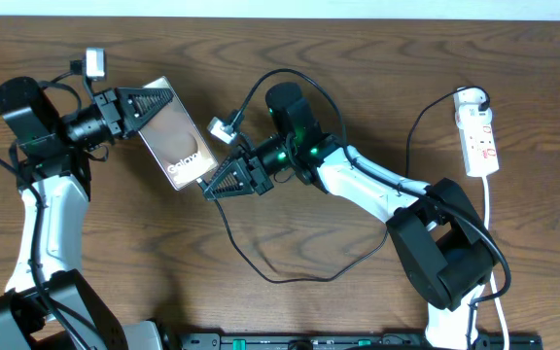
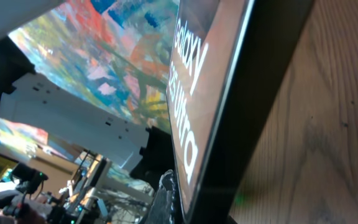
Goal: Plug charger to phone and switch on socket
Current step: 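Push the plug into the phone's port held by the left gripper, then open the right gripper and withdraw it to the right, then lower the plugged phone toward the table with the left gripper, then lay the phone flat on the table and open the left gripper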
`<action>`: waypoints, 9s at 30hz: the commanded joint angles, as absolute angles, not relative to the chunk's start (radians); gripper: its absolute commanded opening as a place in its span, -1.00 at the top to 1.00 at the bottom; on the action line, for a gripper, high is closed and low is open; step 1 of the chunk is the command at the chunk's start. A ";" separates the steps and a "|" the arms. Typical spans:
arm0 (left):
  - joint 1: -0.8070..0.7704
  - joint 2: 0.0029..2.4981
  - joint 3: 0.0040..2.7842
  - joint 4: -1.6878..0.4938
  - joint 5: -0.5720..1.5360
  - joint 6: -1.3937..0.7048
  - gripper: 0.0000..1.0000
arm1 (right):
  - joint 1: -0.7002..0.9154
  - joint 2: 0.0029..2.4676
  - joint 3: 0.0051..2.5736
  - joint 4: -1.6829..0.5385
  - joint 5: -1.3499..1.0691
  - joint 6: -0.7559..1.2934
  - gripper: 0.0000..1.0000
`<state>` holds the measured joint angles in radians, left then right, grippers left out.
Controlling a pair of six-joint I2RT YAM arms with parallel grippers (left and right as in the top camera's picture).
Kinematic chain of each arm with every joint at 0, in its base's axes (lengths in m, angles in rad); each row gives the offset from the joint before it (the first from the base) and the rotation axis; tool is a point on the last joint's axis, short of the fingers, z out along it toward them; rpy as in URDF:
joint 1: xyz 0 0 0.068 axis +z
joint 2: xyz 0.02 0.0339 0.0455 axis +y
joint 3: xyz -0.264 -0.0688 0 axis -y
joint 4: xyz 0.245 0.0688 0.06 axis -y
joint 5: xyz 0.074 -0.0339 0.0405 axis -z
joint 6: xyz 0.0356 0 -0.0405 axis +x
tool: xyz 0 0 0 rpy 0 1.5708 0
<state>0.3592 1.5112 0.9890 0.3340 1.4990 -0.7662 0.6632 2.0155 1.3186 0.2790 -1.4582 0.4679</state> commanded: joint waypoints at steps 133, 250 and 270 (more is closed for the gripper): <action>0.228 1.612 0.822 -0.175 0.620 -0.595 0.85 | 0.394 1.309 1.330 -0.989 -0.028 0.588 -0.99; 0.228 1.810 0.822 -0.355 0.548 -0.535 0.31 | 0.394 1.309 1.329 -1.022 -0.028 0.588 -0.99; 0.228 1.810 0.822 -0.408 0.529 -0.535 -0.33 | 0.394 1.309 1.328 -1.022 -0.024 0.585 -0.98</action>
<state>0.2260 1.7535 0.8696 -0.3710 0.6792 -0.5426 0.3965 1.3106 1.3212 -1.0206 -0.0441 0.5976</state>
